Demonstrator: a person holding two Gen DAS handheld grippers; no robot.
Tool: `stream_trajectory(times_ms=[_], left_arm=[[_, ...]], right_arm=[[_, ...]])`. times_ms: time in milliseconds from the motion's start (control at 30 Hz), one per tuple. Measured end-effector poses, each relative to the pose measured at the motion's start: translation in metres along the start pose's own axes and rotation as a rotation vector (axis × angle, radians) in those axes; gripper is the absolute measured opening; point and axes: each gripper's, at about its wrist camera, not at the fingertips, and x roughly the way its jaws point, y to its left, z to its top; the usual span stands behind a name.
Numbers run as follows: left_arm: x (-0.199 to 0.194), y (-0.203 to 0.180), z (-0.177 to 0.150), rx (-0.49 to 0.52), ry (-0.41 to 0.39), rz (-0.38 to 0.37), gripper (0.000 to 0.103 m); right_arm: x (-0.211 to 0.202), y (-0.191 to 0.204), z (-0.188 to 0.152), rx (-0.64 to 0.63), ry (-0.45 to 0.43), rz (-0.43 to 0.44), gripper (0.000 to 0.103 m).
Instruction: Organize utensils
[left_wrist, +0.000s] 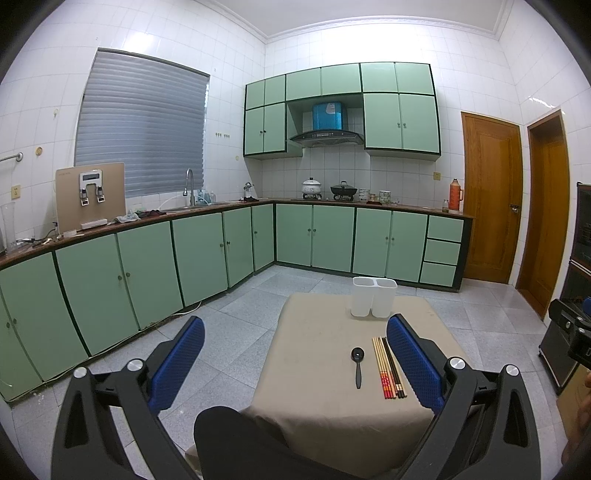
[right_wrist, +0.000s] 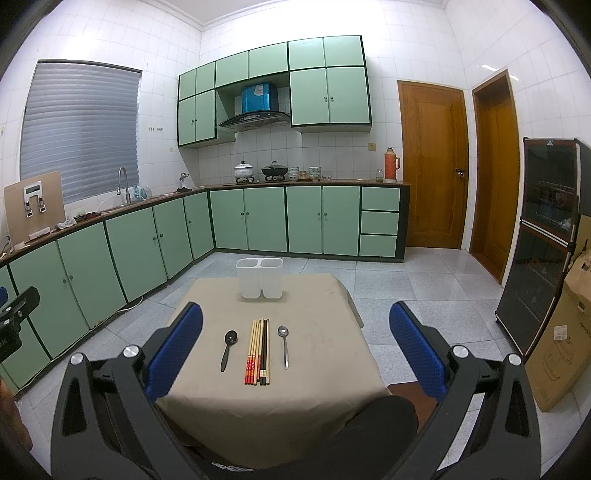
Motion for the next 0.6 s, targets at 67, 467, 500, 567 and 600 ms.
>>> stream_trajectory(times_ms=[67,467,500,567,600], left_arm=[[-0.0002,0.0003,-0.0002,0.000,0.001,0.000,0.097],[-0.0013,0.0002,-0.0004,0.002,0.001,0.002,0.097],[-0.0016,0.0008,-0.0005,0.002,0.001,0.001,0.097],[-0.0021,0.0016,-0.0009,0.001,0.004,-0.005,0.097],[-0.0018,0.0019,-0.0008,0.000,0.005,-0.005,0.097]], right_arm=[[0.0004,0.0004,0.0000,0.001,0.002,0.000,0.098],[-0.0005,0.0001,-0.0014,0.002,0.002,0.002,0.098],[-0.0004,-0.0004,-0.0012,0.002,0.002,0.002,0.098],[-0.0004,-0.0001,-0.0014,0.002,0.003,0.002,0.098],[-0.0007,0.0004,-0.0017,0.002,0.003,0.002,0.098]])
